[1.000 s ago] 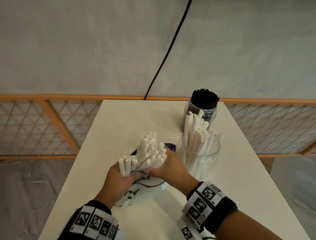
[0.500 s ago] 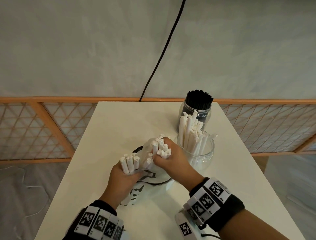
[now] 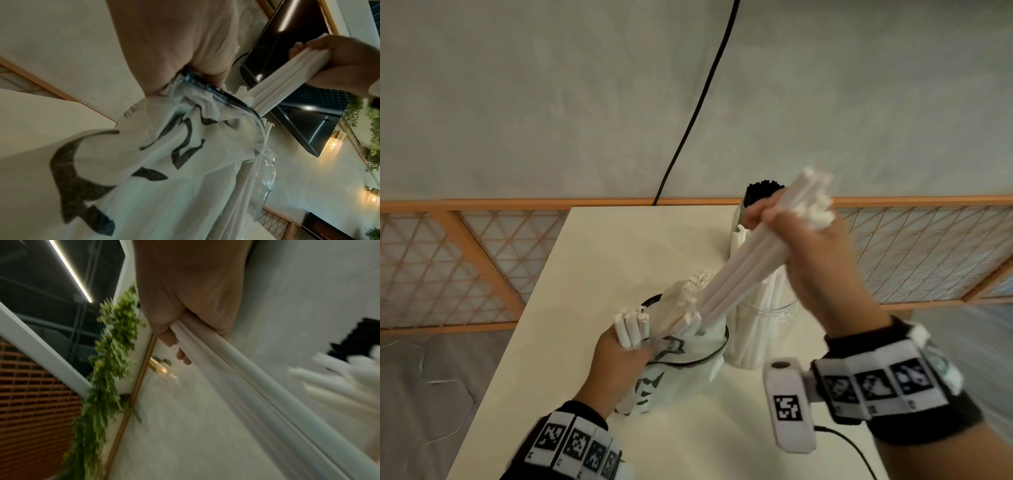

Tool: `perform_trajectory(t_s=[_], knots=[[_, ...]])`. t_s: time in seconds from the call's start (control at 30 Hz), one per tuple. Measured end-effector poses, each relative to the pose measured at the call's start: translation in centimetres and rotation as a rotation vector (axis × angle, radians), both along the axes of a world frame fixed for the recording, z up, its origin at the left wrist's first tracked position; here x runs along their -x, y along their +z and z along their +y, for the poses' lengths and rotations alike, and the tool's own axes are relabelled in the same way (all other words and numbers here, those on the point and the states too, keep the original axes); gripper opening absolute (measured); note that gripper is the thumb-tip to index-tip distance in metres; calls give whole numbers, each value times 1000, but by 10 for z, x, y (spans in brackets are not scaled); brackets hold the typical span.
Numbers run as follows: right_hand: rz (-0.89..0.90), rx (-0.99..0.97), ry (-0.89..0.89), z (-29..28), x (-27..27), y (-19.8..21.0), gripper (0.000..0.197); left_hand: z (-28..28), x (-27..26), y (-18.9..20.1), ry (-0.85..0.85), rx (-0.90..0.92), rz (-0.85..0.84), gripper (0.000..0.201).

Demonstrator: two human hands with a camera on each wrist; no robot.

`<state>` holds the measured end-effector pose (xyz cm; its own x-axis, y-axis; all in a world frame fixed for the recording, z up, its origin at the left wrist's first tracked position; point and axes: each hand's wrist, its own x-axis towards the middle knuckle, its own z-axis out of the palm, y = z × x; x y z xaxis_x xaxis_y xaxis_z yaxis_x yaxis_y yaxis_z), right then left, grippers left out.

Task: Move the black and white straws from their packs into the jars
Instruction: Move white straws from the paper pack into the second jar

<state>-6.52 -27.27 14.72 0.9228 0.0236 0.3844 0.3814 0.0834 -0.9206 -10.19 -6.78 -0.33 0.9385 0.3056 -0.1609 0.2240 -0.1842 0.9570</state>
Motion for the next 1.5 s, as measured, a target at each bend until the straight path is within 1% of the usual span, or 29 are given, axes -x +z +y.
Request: perform_trajectory(t_s=[0.07,0.1,0.17,0.2,0.23,0.3,0.4,0.47,0.5,0.63,0.77,0.97,1.1,1.17,1.23,1.27,1.37,1.43,1.47,1.5], knots=[[-69,-156,-67,-20,0,17,22,0,2,0,28,39,3,23],[-100,-207,-119,-30,0,24,20,0,3,0,31,54,0,22],[-161,-271,-206,-49,0,35,10,-1,3,1,29,64,-5,20],[-179,-289,-263,-59,1,38,9,-1,3,1,27,60,-4,20],[-189,-290,-323,-66,0,40,13,-1,3,2,24,56,-4,20],[-188,-301,-416,-78,2,40,21,-2,2,2,28,54,-5,22],[-163,-280,-524,-83,3,33,20,-3,2,1,43,30,-2,22],[-169,-396,-604,-83,1,27,19,-3,1,0,43,20,0,21],[-154,-418,-623,-84,-1,25,18,-3,1,-1,41,19,3,21],[-31,-314,-634,-81,-9,10,16,-3,-1,-4,45,6,10,21],[34,-252,-616,-74,-18,-5,15,-3,-1,-4,53,9,11,20],[79,-136,-578,-56,-29,-16,13,-5,-2,-3,55,1,28,20],[42,-59,-538,-49,-33,-17,23,-5,-3,-1,60,19,31,19],[46,-6,-514,-46,-37,-21,23,-4,-3,-1,67,30,32,19],[85,82,-514,-42,-41,-30,22,-5,-3,-1,72,28,30,21],[110,160,-514,-41,-44,-37,21,-5,-3,0,73,33,27,22],[176,420,-494,-41,-50,-64,7,-6,-2,2,73,56,25,22],[254,563,-489,-43,-55,-90,21,-6,-1,3,75,70,25,22],[304,586,-468,-45,-56,-99,30,-6,-1,3,80,79,23,23],[359,562,-451,-47,-56,-106,41,-6,-1,4,84,86,21,24]])
